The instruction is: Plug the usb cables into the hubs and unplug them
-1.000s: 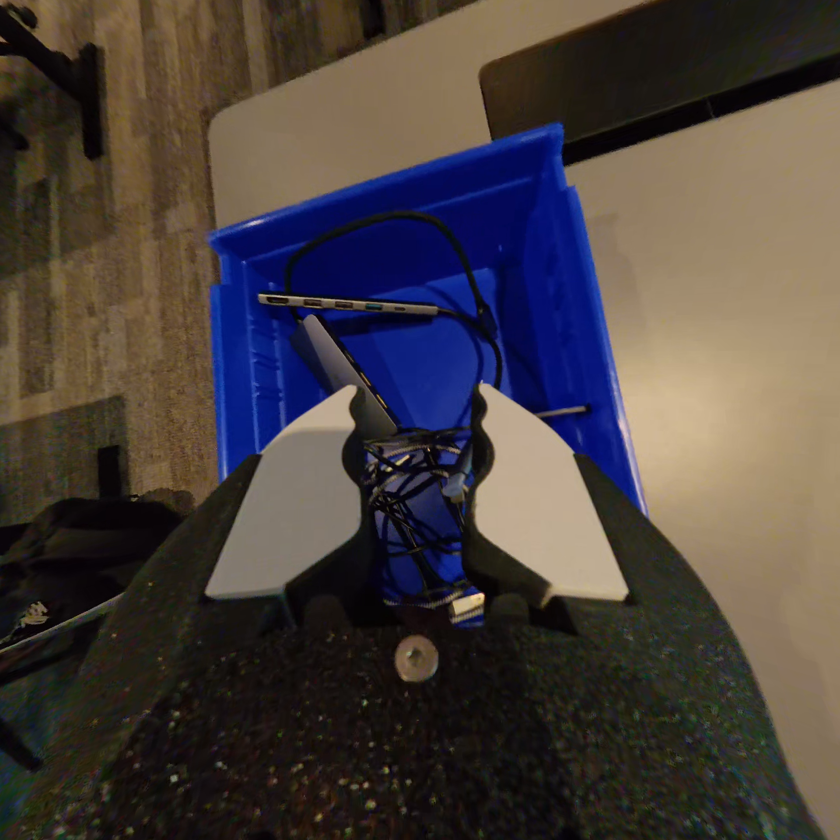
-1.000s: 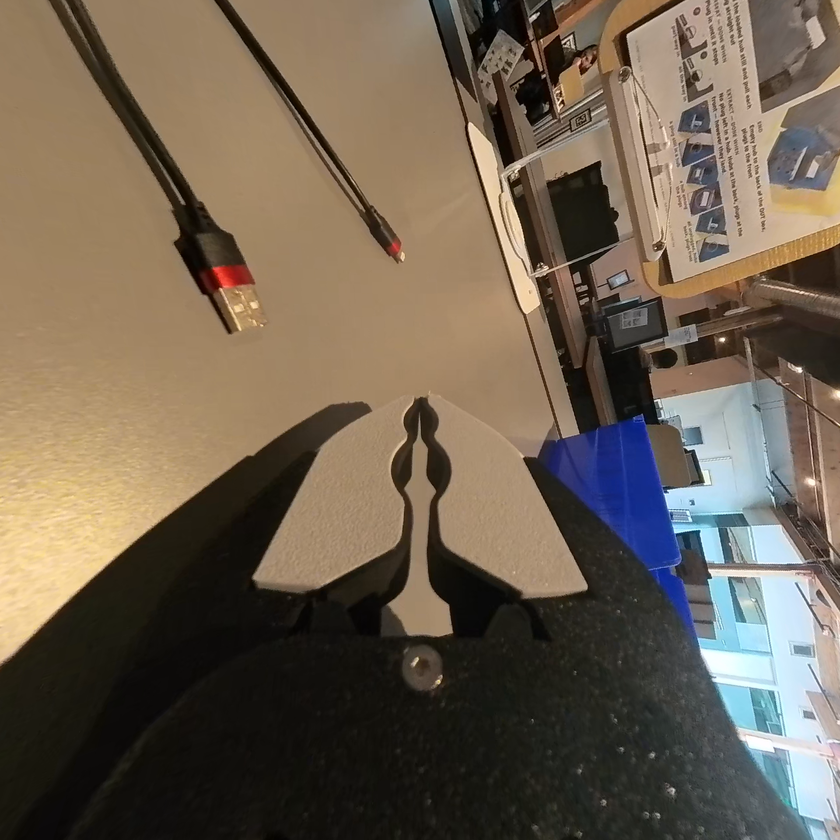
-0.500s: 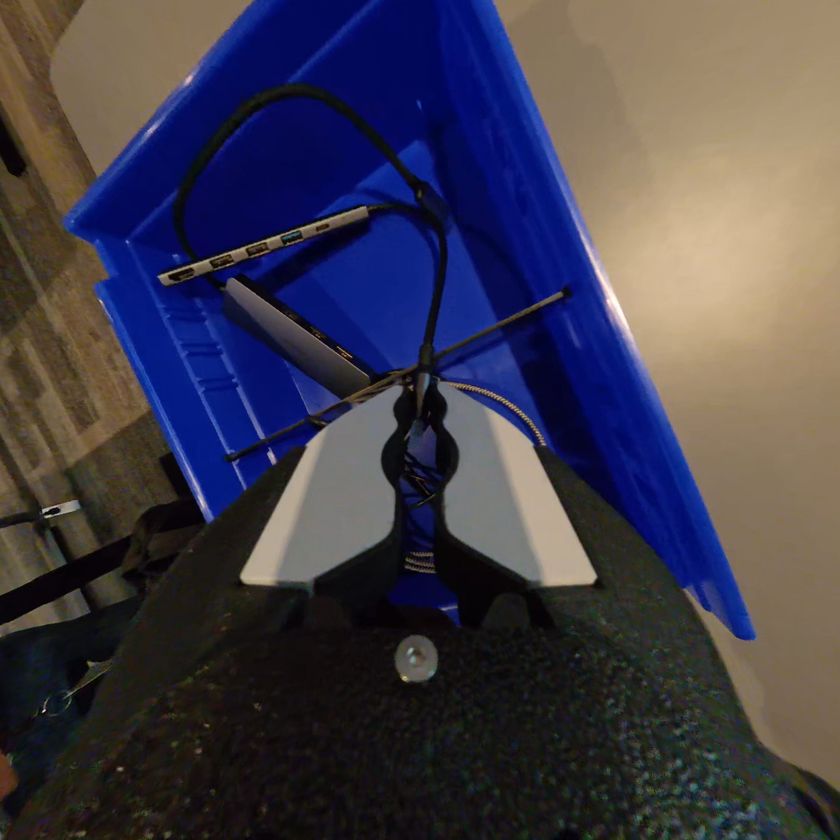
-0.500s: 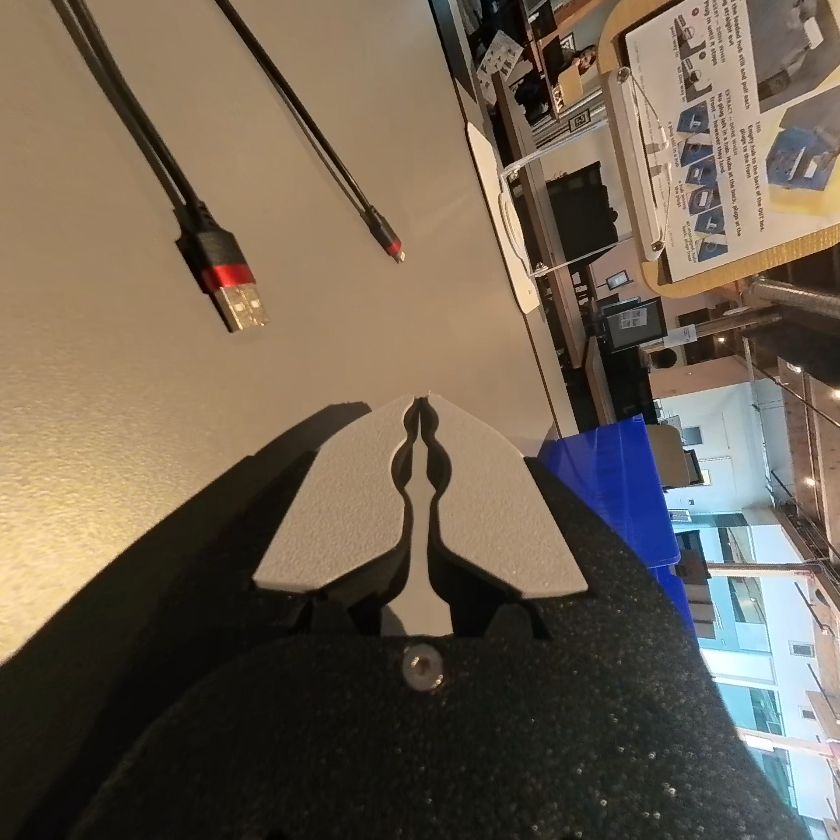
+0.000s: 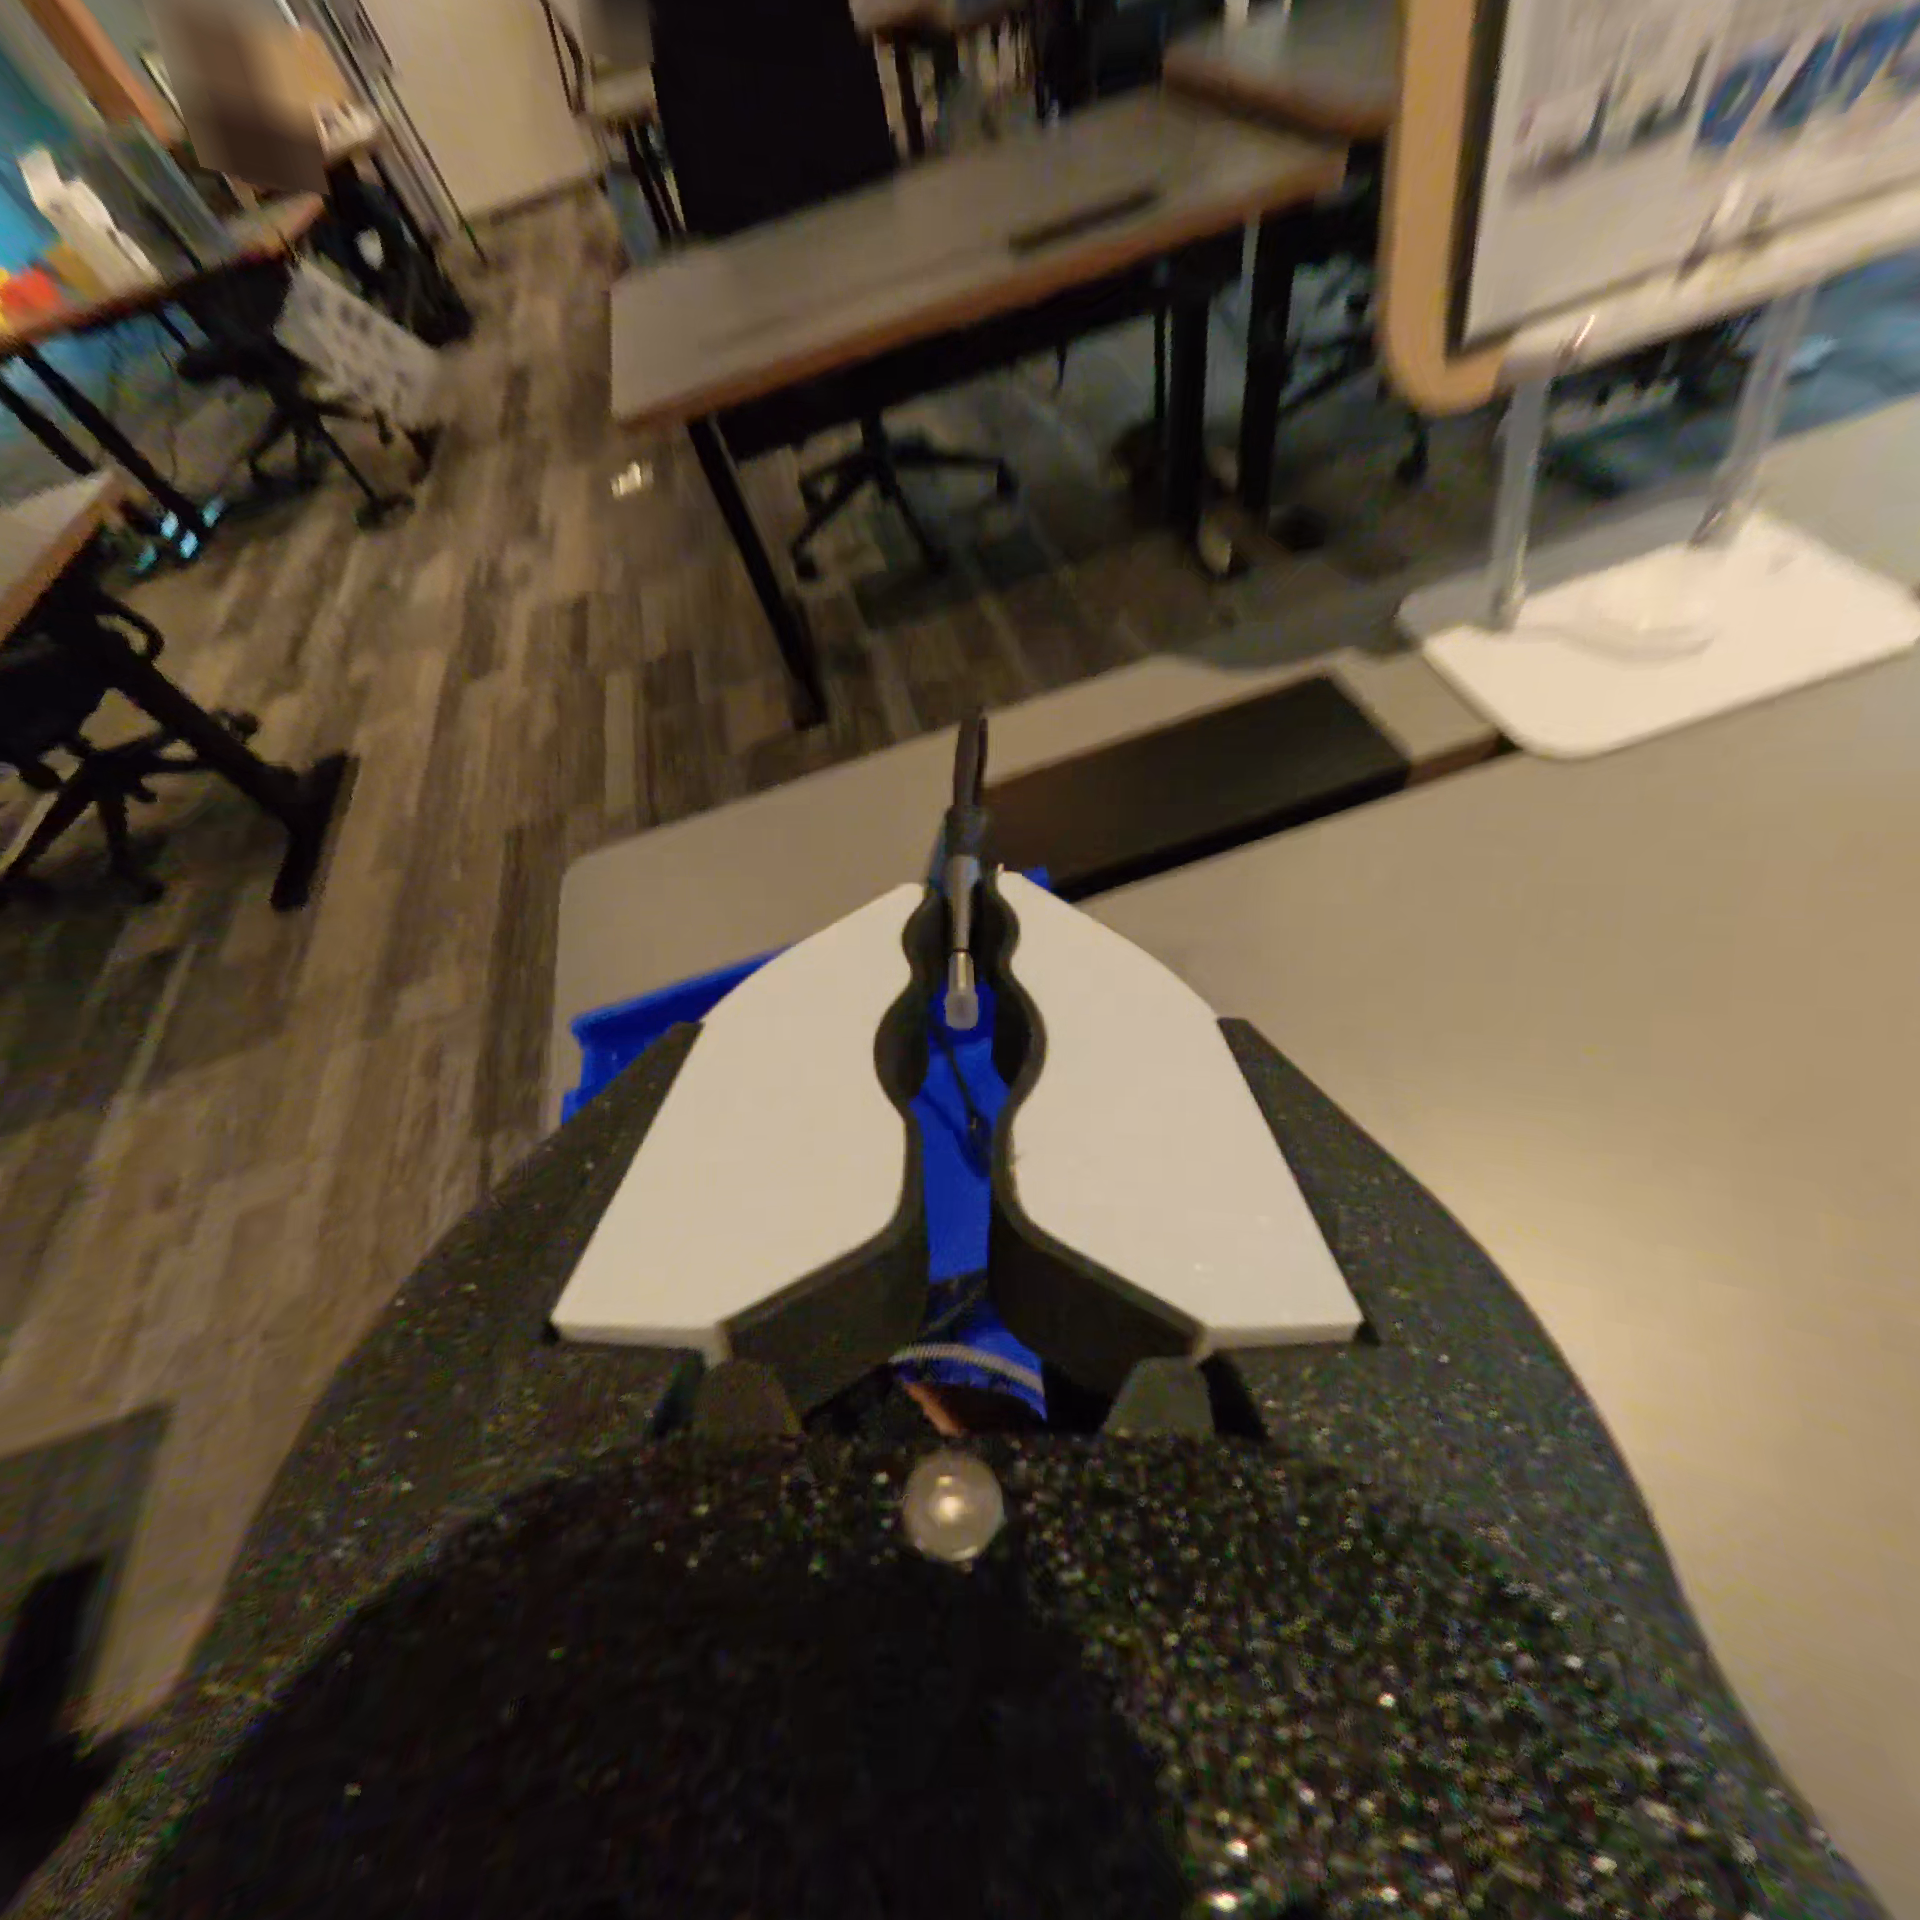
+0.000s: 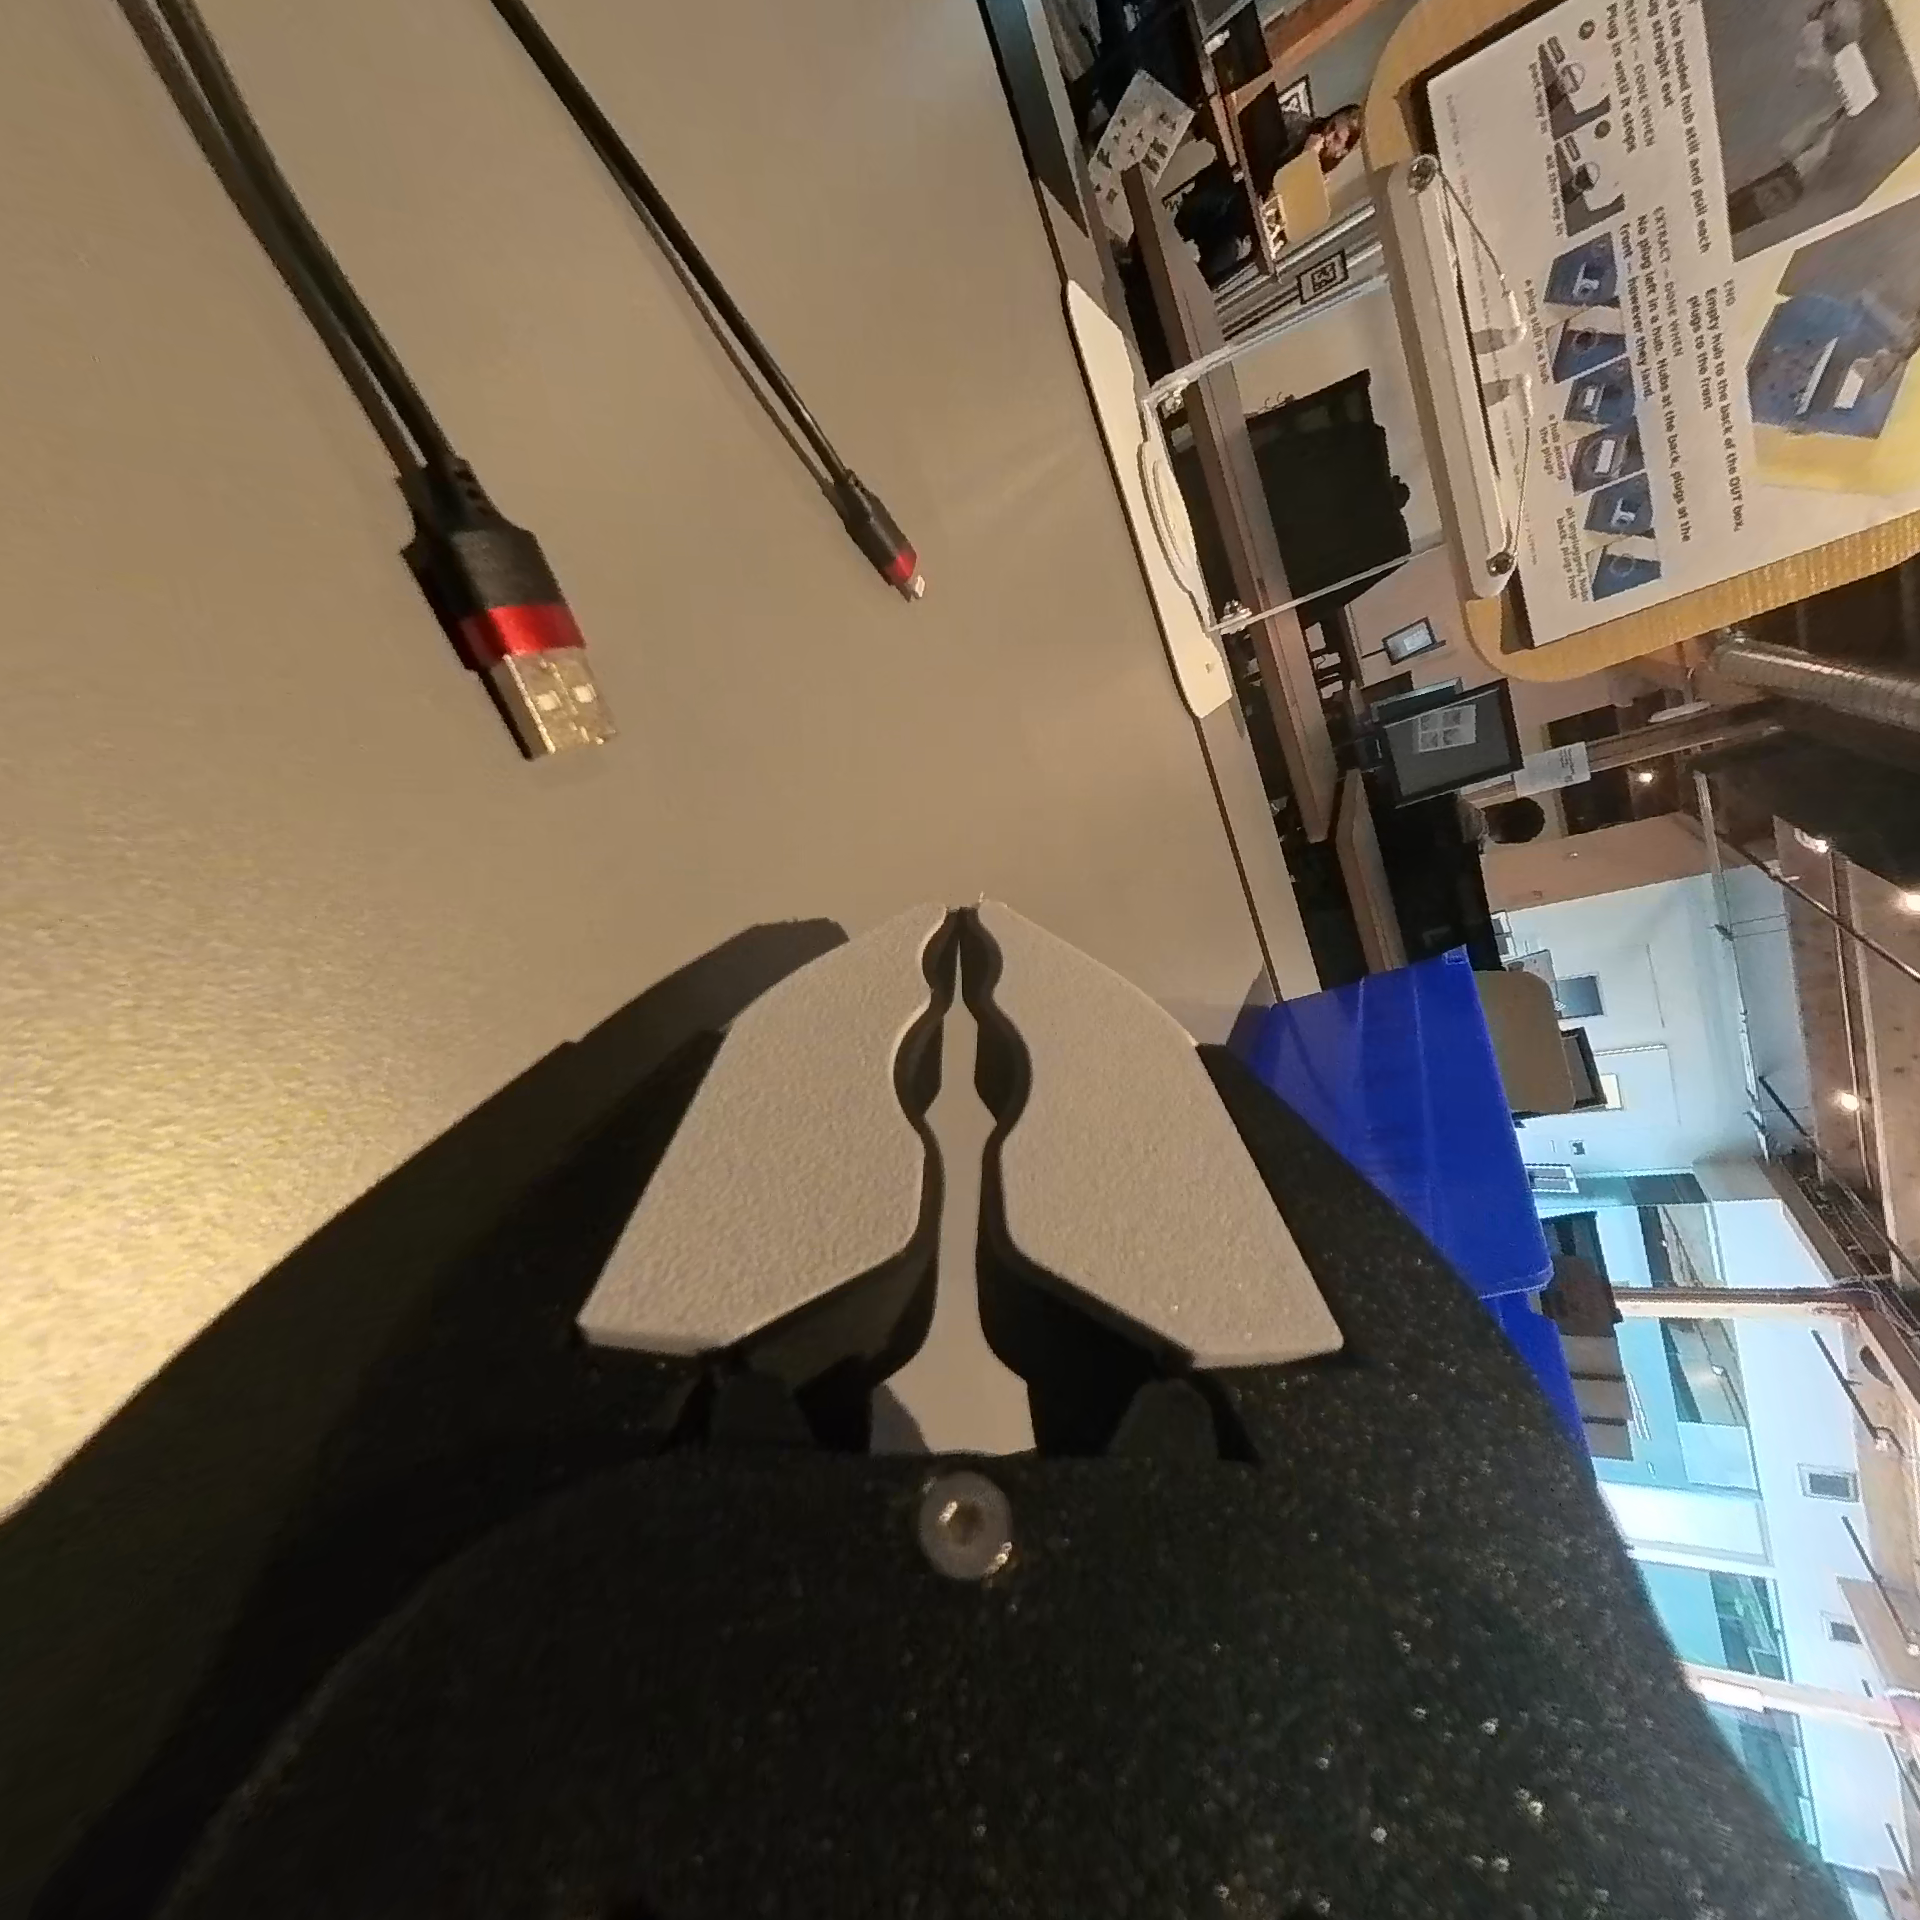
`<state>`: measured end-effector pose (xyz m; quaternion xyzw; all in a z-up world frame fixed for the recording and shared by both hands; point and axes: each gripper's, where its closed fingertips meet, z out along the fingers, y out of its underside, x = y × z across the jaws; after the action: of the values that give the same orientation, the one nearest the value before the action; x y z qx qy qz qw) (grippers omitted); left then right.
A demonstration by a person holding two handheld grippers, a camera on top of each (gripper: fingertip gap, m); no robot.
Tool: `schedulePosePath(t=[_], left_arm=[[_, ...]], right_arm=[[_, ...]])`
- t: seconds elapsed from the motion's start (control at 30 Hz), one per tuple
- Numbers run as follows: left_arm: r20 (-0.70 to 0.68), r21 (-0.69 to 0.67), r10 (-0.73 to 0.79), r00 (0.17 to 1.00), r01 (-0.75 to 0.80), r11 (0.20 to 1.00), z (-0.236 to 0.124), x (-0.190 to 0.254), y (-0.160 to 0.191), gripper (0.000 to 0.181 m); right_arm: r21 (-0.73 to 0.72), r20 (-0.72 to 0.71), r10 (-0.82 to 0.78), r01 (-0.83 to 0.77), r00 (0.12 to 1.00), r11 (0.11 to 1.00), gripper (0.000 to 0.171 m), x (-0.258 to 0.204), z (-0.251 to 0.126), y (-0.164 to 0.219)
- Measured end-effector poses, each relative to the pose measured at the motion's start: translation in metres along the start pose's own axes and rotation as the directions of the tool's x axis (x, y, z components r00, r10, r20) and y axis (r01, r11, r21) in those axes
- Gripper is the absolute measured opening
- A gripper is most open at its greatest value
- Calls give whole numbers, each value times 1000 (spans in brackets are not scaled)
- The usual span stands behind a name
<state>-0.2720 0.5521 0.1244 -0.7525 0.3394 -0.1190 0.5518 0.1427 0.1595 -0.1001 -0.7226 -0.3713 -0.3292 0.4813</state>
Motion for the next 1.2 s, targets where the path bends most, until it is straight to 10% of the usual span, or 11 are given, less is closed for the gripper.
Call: schedulePosePath(t=[0.53, 0.87, 1.2], left_arm=[[-429, 557, 329, 841, -40, 829, -80, 263, -105, 6], [-603, 567, 440, 665, -31, 823, -48, 459, -59, 6], [-712, 553, 529, 462, -96, 828, -74, 548, 24, 6]], right_arm=[[-17, -32, 25, -26, 999, 1000, 0, 7, -3, 4], [-16, -168, 184, -190, 968, 982, 0, 42, -15, 17], [140, -268, 547, -529, 793, 837, 0, 91, -39, 43]])
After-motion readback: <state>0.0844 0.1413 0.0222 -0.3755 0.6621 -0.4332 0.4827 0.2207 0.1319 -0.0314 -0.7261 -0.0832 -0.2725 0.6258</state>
